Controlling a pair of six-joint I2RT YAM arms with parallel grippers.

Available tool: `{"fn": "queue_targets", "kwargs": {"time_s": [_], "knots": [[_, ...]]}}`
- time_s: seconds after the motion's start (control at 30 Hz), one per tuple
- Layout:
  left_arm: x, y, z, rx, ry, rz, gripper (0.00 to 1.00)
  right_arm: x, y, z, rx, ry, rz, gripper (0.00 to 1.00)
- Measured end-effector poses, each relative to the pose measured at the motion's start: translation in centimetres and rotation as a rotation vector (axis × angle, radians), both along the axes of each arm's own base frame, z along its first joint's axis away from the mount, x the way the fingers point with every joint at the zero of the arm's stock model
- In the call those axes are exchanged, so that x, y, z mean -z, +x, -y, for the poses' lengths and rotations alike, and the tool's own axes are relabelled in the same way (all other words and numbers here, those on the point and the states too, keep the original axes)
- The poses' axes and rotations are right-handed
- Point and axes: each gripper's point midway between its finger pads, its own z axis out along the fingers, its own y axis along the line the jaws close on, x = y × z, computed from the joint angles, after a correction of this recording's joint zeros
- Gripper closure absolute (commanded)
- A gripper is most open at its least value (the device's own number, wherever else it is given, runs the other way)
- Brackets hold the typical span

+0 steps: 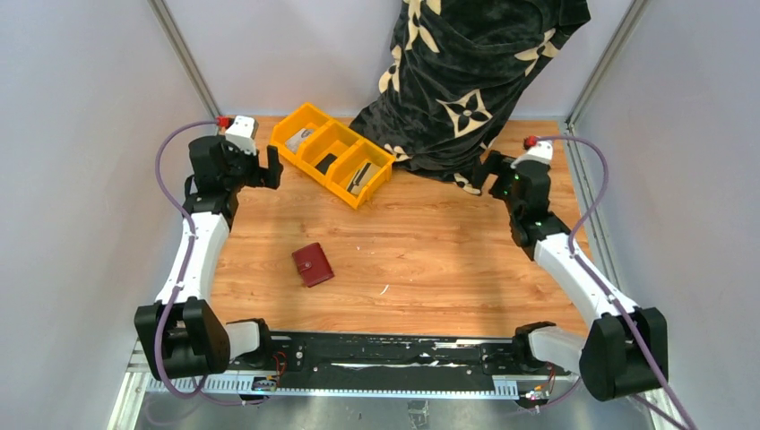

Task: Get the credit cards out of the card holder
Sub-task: Adjust the storage box at the center of the board.

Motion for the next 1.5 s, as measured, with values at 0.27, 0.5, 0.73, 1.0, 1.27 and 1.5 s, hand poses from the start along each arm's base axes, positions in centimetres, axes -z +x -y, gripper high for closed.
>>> {"fn": "queue_targets", "kwargs": {"time_s": [0.27, 0.5, 0.73, 1.0, 1.27, 1.5], "knots": [[2.2, -2.0, 0.0, 0.023, 0.024, -0.148, 0.00, 1.8, -1.4, -11.7, -0.208, -0.077, -0.153, 0.03], [4.3, -4.0, 0.1, 0.049, 0.047, -0.253, 0.00, 4.7, 1.6, -20.4, -0.222, -0.126, -0.319, 0.09], [5.6, -5.8, 0.5, 0.085, 0.061, -0.316, 0.00, 7.1, 4.4, -26.3, -0.214, -0.106, -0.391, 0.16], [6.3, -7.5, 1.6, 0.170, 0.060, -0.363, 0.00, 9.9, 6.6, -29.0, -0.171, -0.095, -0.424, 0.25], [6.6, -8.6, 2.2, 0.219, 0.061, -0.382, 0.00, 10.8, 8.8, -30.1, -0.125, -0.100, -0.410, 0.50], [6.2, -8.7, 2.3, 0.234, 0.074, -0.364, 0.00, 11.5, 8.7, -30.0, -0.099, -0.089, -0.424, 0.74]]}}
